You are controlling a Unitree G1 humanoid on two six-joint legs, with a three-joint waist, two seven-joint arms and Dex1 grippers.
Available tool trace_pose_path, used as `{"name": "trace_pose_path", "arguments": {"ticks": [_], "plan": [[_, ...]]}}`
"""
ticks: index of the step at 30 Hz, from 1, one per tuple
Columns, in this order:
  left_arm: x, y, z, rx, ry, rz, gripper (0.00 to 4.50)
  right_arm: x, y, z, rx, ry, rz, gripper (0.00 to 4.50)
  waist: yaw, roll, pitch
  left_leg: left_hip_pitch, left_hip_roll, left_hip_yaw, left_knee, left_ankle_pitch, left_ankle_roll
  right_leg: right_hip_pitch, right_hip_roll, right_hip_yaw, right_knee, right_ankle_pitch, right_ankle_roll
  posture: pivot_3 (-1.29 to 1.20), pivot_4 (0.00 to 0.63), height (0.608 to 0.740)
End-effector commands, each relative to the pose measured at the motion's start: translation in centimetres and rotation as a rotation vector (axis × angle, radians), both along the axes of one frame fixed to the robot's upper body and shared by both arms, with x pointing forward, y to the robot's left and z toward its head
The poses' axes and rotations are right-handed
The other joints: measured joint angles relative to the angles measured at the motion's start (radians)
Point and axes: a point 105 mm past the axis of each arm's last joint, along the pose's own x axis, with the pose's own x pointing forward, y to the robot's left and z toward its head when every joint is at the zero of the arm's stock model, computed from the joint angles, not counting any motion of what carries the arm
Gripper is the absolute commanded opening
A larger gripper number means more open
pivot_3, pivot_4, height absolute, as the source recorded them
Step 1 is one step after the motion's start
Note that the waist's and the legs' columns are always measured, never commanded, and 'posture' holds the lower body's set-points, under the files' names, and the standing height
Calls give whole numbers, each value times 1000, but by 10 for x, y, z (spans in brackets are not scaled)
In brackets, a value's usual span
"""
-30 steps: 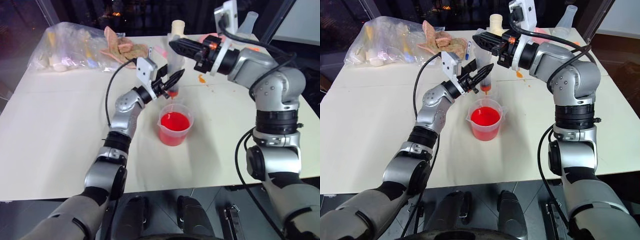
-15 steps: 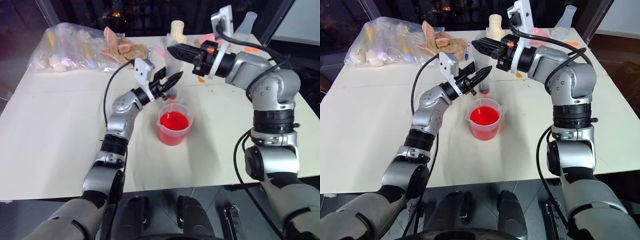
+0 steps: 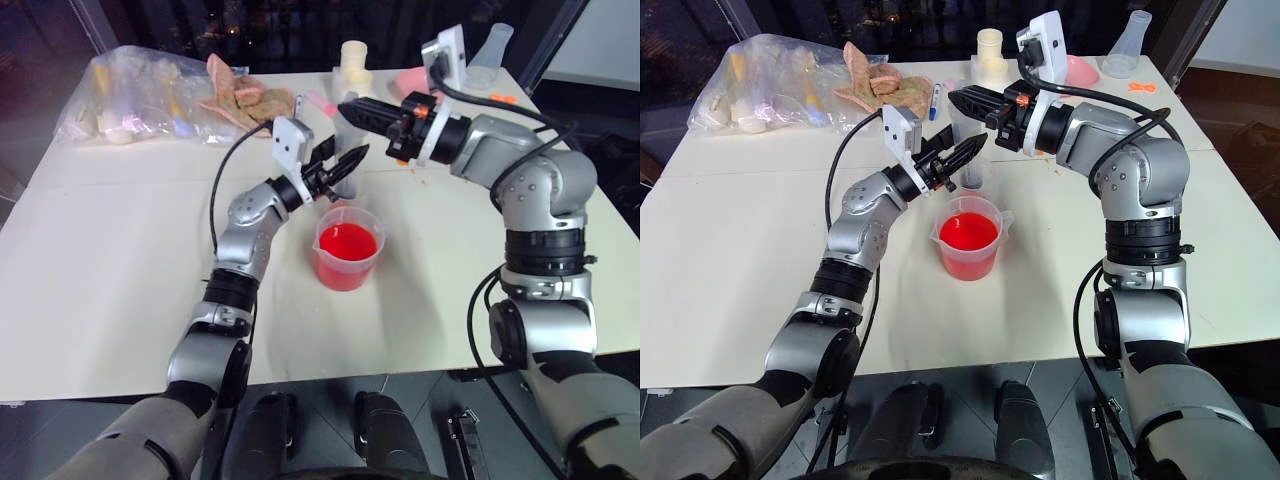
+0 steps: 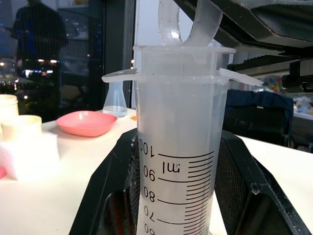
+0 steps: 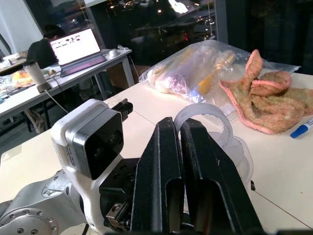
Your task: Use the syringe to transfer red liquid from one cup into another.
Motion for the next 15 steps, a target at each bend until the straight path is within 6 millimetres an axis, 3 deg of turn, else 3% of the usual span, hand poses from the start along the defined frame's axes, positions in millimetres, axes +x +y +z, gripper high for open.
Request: {"name": "trace_pose_path", "arguments": {"ticks": [1, 6, 9, 14, 15], "plan": [[-17, -7, 70, -101, -213, -45, 1546, 3, 7, -21, -48, 66, 5, 21, 0, 0, 0, 0, 0, 0, 0, 0, 0, 0, 0, 0, 0, 0, 0, 0, 150, 740], [-17, -8, 64, -75, -215, -37, 1546, 3, 3, -11, -17, 40, 0, 21, 0, 0, 0, 0, 0, 0, 0, 0, 0, 0, 0, 0, 0, 0, 0, 0, 150, 740], [-16, -8, 61, -74, -204, -38, 1546, 1, 0, -5, -1, 24, 2, 872, 0, 0, 0, 0, 0, 0, 0, 0, 0, 0, 0, 0, 0, 0, 0, 0, 150, 740], [-15, -4, 56, -83, -180, -35, 1546, 2, -9, 0, -1, 8, -23, 3254, 0, 0, 0, 0, 0, 0, 0, 0, 0, 0, 0, 0, 0, 0, 0, 0, 150, 740], [-15, -3, 55, -83, -175, -34, 1546, 1, -11, 2, -1, 5, -25, 3254, 0, 0, 0, 0, 0, 0, 0, 0, 0, 0, 0, 0, 0, 0, 0, 0, 150, 740]]}}
